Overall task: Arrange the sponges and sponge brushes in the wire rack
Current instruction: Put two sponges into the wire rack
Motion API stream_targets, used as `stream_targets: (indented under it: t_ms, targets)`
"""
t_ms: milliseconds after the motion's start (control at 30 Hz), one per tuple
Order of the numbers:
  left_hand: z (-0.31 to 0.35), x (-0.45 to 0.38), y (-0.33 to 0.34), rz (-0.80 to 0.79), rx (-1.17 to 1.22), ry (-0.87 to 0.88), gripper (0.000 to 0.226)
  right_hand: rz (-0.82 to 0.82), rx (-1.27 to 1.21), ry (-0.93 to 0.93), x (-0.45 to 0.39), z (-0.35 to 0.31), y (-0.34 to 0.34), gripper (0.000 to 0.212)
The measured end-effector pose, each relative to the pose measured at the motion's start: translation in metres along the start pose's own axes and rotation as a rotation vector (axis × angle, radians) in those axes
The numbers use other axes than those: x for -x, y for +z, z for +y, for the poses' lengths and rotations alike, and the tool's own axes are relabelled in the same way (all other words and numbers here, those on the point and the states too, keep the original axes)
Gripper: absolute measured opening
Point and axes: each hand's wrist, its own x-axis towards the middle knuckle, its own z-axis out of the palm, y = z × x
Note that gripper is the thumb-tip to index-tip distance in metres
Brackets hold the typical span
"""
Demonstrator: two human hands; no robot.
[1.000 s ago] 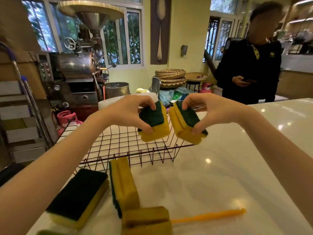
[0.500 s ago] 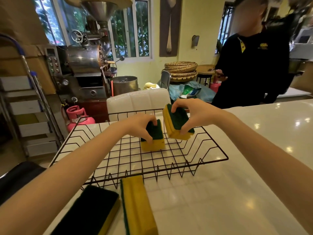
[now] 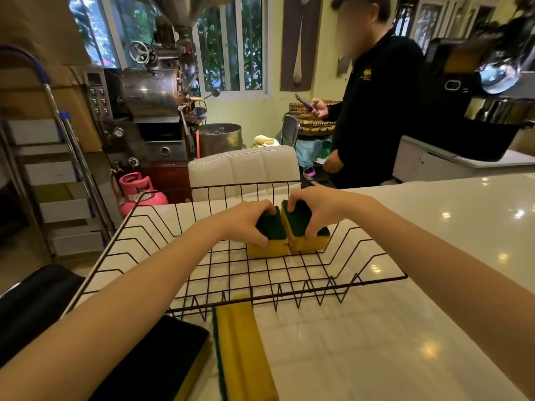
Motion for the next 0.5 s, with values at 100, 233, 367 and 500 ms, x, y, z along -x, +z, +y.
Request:
stream_targets:
  t_ms: [100,233,367,500]
  targets:
    - [0.002,0.001,0.000,-0.002,0.006,0.003,0.057,-0.006,0.012,0.011,-0.003,-0.002,0.006,0.070]
    - [0.005,0.001,0.002,-0.017,-0.002,-0.004,0.055,-0.022,0.018,0.011,-0.002,-0.004,0.006,0.069]
    - [0.007,0.000,0.004,-0.034,-0.028,-0.017,0.055,-0.075,0.036,0.010,-0.001,-0.004,0.005,0.069]
    - [0.012,-0.001,0.006,-0.030,-0.063,-0.040,0.055,-0.120,0.113,0.013,-0.002,-0.011,0.003,0.070]
